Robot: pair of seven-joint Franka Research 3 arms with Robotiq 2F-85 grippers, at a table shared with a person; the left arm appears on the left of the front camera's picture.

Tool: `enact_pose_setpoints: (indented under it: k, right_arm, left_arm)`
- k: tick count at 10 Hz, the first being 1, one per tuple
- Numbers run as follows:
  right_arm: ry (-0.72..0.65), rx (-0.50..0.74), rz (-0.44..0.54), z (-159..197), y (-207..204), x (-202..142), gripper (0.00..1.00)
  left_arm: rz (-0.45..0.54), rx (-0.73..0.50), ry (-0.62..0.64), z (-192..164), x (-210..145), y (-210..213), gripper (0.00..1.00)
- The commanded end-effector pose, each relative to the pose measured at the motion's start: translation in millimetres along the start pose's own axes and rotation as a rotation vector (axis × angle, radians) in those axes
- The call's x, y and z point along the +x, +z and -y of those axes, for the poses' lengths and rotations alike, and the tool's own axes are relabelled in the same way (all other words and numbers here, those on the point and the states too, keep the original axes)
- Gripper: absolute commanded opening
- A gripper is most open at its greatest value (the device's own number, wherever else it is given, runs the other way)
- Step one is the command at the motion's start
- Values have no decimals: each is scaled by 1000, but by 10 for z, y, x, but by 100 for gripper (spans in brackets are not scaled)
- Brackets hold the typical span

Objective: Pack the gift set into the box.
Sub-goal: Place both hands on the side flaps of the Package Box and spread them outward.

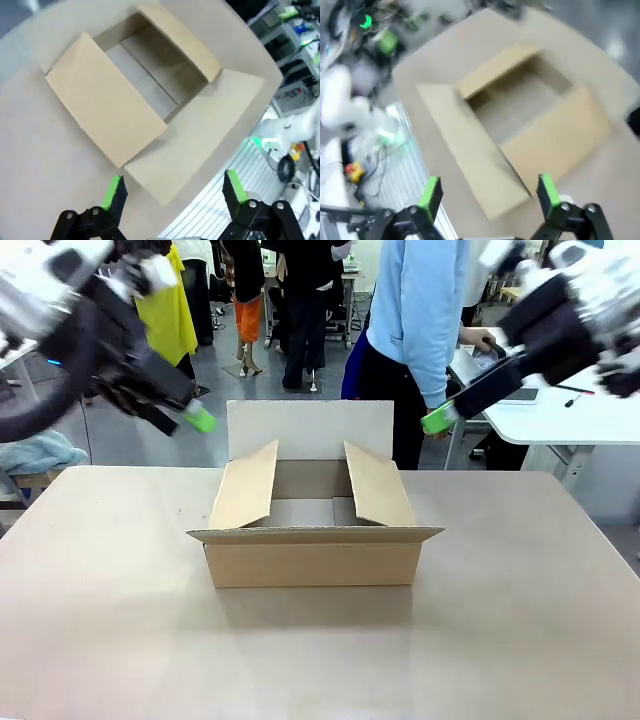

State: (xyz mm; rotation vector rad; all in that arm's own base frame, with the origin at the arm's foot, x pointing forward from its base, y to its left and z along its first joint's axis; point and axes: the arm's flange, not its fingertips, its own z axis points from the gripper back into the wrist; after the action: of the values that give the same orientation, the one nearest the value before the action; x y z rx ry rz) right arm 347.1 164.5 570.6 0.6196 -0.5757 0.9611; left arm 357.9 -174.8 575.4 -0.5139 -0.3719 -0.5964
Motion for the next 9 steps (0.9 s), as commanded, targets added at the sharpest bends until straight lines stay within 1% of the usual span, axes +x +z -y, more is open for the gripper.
enact_pose_setpoints:
  k: [1, 2, 3, 4, 5, 6, 7, 8, 9]
  right_arm:
    - [251, 298, 151, 563, -229, -47, 100]
    - [298, 272, 214, 783, -281, -181, 100]
    - [397, 228, 203, 933, -458, -274, 100]
    - [404, 237, 220, 1024, -709, -297, 100]
    - [380, 254, 281, 1124, -837, -306, 100]
    - [329, 184, 266, 1263, -931, -348, 100]
    - [261, 143, 256, 1385, -1017, -419, 100]
    - [363, 206, 256, 1187, -816, -479, 100]
    - [363, 206, 256, 1187, -816, -479, 100]
  left_arm:
    - [-135, 109, 143, -36, 510, -364, 100]
    - [-147, 158, 211, -103, 648, -482, 100]
    - [-154, 222, 275, -85, 784, -673, 100]
    - [-194, 261, 274, 12, 935, -929, 100]
    - [-220, 320, 298, 66, 1042, -1121, 100]
    - [-254, 331, 291, 98, 1111, -1269, 100]
    - [-386, 319, 346, 80, 1155, -1327, 100]
    - [-204, 304, 287, -12, 961, -1227, 100]
    - [-204, 304, 287, -12, 961, -1227, 100]
